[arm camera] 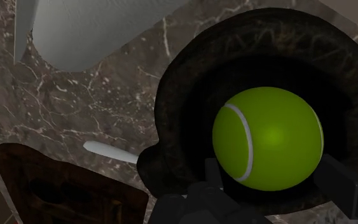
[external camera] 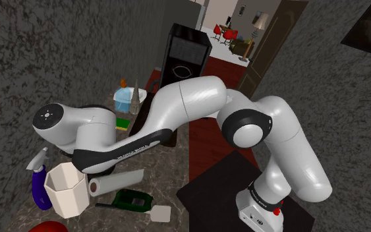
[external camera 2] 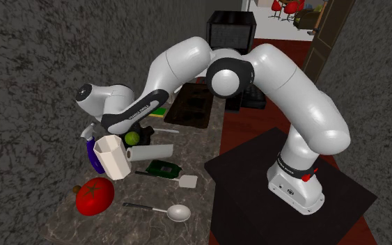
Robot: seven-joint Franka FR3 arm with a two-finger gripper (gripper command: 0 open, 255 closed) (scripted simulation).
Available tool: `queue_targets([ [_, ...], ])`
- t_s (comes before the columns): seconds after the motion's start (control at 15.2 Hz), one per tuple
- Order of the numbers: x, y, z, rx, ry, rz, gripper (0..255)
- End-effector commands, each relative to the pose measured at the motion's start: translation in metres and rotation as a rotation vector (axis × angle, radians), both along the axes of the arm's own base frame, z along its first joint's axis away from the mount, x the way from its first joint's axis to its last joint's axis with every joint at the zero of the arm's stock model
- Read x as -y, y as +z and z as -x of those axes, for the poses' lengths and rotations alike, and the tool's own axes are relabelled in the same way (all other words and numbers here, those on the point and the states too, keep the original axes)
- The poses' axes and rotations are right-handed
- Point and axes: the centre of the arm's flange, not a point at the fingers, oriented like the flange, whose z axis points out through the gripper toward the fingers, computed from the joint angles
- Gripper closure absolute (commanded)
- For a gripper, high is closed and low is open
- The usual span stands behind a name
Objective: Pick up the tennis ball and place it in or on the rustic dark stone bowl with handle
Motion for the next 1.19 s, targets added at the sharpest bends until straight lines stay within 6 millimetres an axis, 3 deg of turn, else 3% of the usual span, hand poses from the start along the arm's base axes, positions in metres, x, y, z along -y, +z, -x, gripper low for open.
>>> queue_targets([
  [0.0, 0.000, -0.001, 0.000, -0.002, 0.000, 0.002, 255],
  [0.26, 0.000, -0.002, 0.000, -0.002, 0.000, 0.002, 255],
  [1.06, 0.000, 0.062, 0.000, -0.002, 0.000, 0.002, 255],
  [1.12, 0.001, 0.057, 0.000, -0.002, 0.000, 0.001, 255],
])
